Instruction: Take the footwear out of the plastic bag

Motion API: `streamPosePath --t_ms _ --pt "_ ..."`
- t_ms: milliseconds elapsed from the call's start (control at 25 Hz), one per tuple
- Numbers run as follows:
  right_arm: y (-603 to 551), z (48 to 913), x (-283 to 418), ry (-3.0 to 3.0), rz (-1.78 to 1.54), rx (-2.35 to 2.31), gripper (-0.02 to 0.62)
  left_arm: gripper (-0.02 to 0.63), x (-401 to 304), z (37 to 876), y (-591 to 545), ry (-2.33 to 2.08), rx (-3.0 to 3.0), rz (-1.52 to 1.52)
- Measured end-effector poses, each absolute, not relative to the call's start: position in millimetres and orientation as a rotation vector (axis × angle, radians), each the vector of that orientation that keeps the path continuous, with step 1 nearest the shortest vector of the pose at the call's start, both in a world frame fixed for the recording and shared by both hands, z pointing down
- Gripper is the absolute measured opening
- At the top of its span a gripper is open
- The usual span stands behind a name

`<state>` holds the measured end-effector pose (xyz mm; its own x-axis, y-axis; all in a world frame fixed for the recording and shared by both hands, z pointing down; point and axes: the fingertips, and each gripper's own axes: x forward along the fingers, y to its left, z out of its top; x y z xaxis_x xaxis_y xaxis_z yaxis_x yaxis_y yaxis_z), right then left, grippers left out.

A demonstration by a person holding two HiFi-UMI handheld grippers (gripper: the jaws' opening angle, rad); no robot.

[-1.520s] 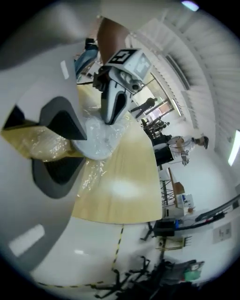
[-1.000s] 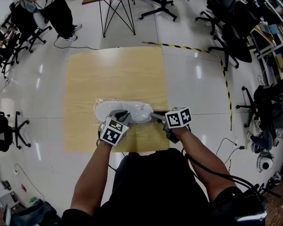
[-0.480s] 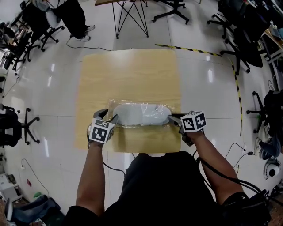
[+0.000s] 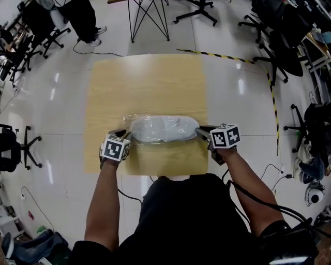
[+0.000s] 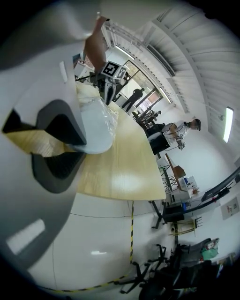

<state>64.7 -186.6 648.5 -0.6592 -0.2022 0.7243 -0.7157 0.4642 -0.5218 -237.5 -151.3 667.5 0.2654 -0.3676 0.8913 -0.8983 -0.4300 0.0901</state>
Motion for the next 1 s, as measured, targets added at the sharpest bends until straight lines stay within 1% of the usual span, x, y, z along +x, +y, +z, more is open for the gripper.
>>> streamPosePath --t_ms 280,480,520,600,680,720,840,1000 --pt "-194 643 99 -2.115 1.171 0.809 0.051 0.031 -247 670 -147 -1.160 1.928 1.185" --pt "-197 646 111 -2.098 1.170 0.807 0.051 0.026 -271 672 -139 -1.173 1.888 1.327" --pt "-197 648 113 -2.094 1.161 0.804 0.051 0.035 -273 671 -136 -1.171 1.887 1.349" --pt "-197 651 116 -2.078 1.138 0.799 0.054 0.078 -273 660 -132 -1.195 1.902 1.362" --pt "-199 652 117 -2.059 1.110 0.789 0.057 0.130 -262 636 -138 -1.233 1.991 1.317" --pt "-201 652 118 -2.052 1.094 0.782 0.058 0.142 -250 625 -143 -1.228 2.058 1.282" --pt "-204 651 117 -2.049 1.060 0.749 0.058 0.150 -210 615 -153 -1.091 2.263 1.230" --pt "-203 650 112 -2.052 1.083 0.721 0.057 0.177 -178 652 -151 -0.806 2.314 1.405"
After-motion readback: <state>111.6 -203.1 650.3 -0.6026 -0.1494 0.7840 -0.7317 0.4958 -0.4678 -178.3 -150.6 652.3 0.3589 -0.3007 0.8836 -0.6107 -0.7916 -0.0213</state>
